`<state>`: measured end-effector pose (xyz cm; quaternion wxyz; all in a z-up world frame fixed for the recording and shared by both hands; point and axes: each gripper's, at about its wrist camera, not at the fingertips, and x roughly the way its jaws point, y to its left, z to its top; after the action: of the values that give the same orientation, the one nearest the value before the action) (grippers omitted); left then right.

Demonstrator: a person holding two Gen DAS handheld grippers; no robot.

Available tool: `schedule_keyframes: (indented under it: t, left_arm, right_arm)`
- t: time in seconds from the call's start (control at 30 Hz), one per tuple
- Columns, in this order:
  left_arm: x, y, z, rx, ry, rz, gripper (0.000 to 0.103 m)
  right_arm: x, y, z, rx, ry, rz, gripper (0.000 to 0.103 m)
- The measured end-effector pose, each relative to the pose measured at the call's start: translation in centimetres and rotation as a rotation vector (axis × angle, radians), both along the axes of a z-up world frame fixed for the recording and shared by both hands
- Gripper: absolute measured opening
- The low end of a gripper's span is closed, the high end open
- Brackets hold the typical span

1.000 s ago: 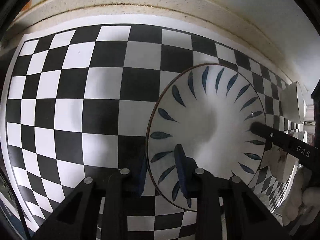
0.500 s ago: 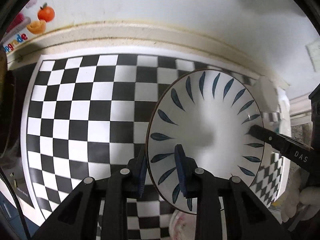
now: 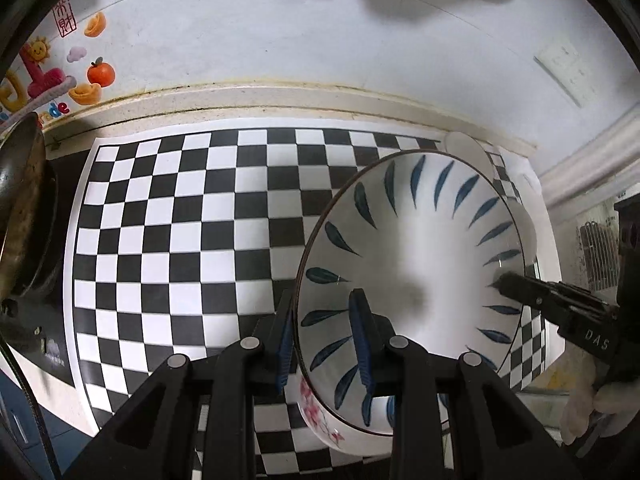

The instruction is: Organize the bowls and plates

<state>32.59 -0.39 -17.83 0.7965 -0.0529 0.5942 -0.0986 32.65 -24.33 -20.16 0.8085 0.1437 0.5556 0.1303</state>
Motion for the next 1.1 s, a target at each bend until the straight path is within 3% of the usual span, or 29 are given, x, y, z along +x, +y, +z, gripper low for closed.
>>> schedule_keyframes:
  t: [0.17, 0.4, 0.67, 1.1]
  left_arm:
    - [-2.2, -1.0, -0.9, 0.011, 0.021, -0.016, 0.024]
    - [-4.7, -2.2, -4.7, 0.034, 0.106, -0.038, 0.024]
    - [-5.8, -3.2, -9.1, 0.045, 0.215, -0.047, 0.024]
    - [-5.0, -4.5, -12.1, 0.098, 0.272, -0.061, 0.024]
  right_arm:
    - [-3.5, -0.9, -0.8, 0.015, 0.009, -0.009, 0.012]
    - [-6.6, -2.1, -3.5, 0.030, 0.048, -0.034, 0.012]
    - [-8.0, -2.6, -7.6, 0.020, 0.114, -0.055, 0.012]
    - [-7.6, -2.8, -12.2, 0.016, 0.199, -0.076, 0.012]
